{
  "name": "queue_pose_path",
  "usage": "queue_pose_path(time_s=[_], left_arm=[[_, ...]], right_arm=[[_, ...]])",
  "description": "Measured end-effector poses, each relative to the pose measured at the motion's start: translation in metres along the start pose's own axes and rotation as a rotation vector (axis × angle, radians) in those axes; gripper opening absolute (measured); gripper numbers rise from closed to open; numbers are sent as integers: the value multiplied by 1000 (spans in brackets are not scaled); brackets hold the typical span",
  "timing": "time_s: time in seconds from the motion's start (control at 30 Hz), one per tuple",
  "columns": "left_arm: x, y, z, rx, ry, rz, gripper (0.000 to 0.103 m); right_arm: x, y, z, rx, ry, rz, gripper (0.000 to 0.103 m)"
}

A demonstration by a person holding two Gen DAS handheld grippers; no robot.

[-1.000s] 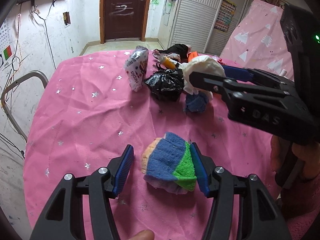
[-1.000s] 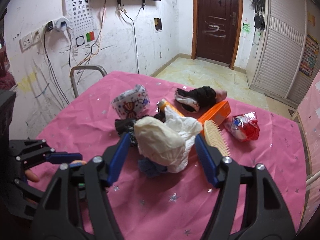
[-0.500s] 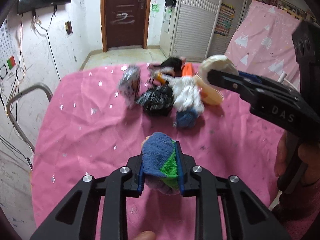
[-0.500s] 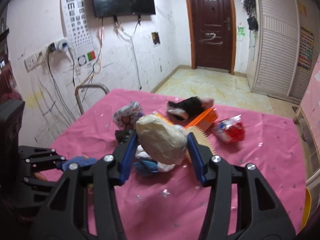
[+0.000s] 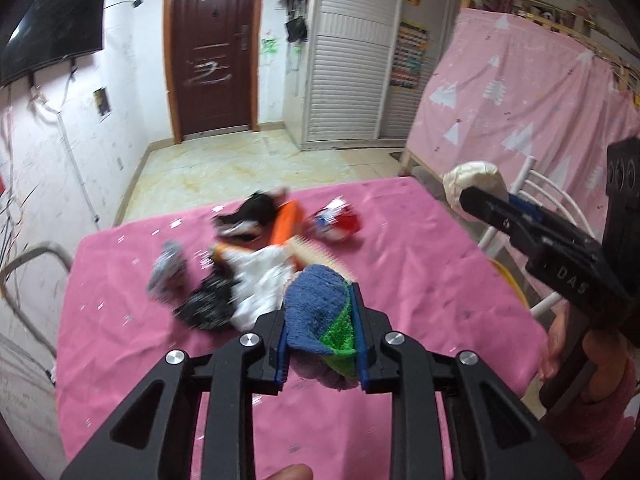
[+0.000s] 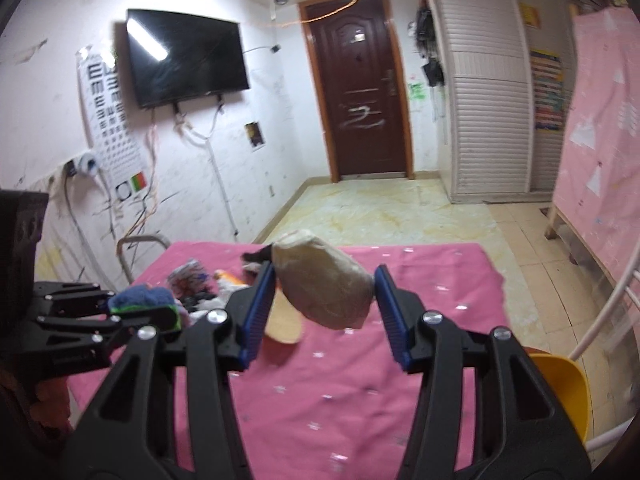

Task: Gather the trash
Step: 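Carry both items over the yellow bin and open both tools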

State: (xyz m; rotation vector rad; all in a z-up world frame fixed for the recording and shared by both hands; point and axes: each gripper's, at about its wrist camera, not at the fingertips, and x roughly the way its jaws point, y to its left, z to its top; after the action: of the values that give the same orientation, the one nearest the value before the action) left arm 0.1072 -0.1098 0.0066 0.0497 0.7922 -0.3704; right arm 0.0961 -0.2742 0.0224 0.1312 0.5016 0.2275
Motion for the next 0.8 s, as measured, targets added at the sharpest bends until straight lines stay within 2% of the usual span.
queue_pose_path(time_s=[0.3, 0.57, 0.8], left_arm=[[26, -72, 29, 92, 21, -70, 17], [43, -142, 47, 195, 32, -138, 17], [58, -190, 57, 271, 48, -168, 17]], right_arm=[[-32, -68, -11, 76, -37, -113, 49], [-59, -124, -28, 120, -32, -243, 49], [-65, -162, -43, 163, -5, -290, 49]])
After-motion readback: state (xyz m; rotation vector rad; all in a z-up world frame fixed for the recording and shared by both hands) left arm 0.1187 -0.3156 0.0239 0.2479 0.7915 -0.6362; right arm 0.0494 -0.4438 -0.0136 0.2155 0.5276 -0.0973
